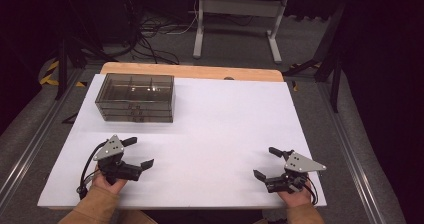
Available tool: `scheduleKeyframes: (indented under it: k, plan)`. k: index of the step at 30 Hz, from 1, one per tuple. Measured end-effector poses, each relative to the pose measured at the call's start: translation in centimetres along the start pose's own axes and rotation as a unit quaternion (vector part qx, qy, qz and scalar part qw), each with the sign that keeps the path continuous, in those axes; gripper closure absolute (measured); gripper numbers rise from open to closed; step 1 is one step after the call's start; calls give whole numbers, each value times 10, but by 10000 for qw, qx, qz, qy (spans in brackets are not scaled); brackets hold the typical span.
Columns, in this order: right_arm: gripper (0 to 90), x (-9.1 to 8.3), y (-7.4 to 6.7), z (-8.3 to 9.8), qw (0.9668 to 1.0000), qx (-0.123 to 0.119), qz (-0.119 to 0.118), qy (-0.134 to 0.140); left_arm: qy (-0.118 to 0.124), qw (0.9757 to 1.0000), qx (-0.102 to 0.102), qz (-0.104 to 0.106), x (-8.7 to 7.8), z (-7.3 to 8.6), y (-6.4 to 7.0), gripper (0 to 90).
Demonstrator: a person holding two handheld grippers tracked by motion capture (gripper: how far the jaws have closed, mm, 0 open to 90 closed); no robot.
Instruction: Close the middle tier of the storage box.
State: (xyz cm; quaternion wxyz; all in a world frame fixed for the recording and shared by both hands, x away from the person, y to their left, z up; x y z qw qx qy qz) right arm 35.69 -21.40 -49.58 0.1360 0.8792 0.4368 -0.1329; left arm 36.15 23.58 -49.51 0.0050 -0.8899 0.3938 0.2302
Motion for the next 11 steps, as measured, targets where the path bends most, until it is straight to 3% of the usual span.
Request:
scheduleKeyframes:
  k: [11]
  plan:
    - [52,0,0,0,10000,17,-23,8,42,9999,-83,82,-1,-1,0,3]
Point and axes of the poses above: each handheld gripper's, and its own axes: x roughly forward along the jaws, z roughly out of its underside, y roughly to its right, the point moved 5 cm from there along x, roughly forward along the jaws, and after that the axes turned 5 degrees about -x, right-handed, at the moved point
